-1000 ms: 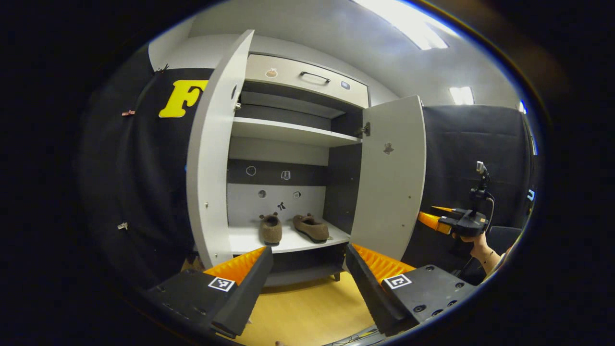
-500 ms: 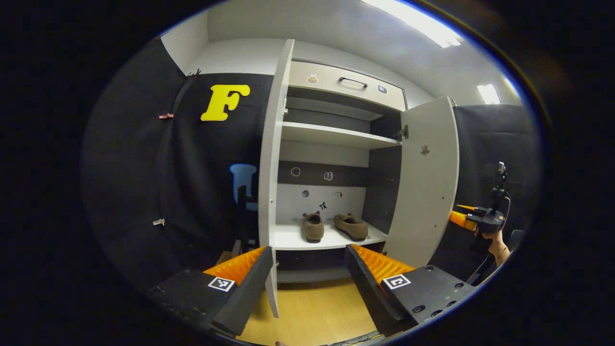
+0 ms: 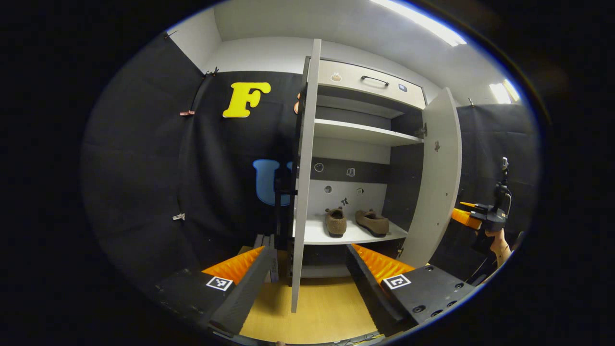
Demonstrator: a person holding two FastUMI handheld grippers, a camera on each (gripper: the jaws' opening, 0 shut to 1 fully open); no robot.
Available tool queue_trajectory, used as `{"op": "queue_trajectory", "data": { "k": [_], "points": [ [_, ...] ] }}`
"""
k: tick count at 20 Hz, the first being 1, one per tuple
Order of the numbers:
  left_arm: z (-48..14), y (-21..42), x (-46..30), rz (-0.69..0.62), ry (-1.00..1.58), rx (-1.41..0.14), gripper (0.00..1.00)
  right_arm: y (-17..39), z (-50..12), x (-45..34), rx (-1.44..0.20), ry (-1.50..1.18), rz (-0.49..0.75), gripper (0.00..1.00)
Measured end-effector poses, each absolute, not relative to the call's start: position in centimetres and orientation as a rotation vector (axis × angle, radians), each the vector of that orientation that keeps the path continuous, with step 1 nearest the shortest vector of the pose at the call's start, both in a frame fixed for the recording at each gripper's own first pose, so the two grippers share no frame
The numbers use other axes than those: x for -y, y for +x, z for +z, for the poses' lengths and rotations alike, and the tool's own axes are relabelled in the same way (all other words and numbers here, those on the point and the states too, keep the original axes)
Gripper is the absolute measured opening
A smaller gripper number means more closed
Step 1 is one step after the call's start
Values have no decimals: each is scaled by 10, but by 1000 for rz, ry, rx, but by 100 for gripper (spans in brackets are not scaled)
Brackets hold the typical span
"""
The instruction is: Grab one shoe with the right hand and put it into the shoe cabinet, grab the other shoe with the left hand and put it into the shoe cabinet; then close the right door with the right hand and the left door with the left hand.
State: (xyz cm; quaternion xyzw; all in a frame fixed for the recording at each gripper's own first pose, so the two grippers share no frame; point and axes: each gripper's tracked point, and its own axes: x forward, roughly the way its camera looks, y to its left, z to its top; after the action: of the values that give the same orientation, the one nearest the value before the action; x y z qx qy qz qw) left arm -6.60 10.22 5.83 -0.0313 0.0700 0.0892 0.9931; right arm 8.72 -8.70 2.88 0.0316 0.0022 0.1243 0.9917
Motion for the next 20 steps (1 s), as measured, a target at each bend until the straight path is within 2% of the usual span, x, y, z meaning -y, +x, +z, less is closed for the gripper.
{"op": "queue_trajectory", "data": {
  "k": [7, 12, 20],
  "points": [
    [53, -77, -132, 239, -92, -135, 98, 134, 24, 24, 41, -45, 280, 96],
    [52, -83, -151, 283, -116, -109, 96, 167, 23, -4, 67, -108, 208, 96],
    [60, -26, -176, 234, -92, -86, 95, 187, 14, -11, 25, 9, 191, 96]
  ]
}}
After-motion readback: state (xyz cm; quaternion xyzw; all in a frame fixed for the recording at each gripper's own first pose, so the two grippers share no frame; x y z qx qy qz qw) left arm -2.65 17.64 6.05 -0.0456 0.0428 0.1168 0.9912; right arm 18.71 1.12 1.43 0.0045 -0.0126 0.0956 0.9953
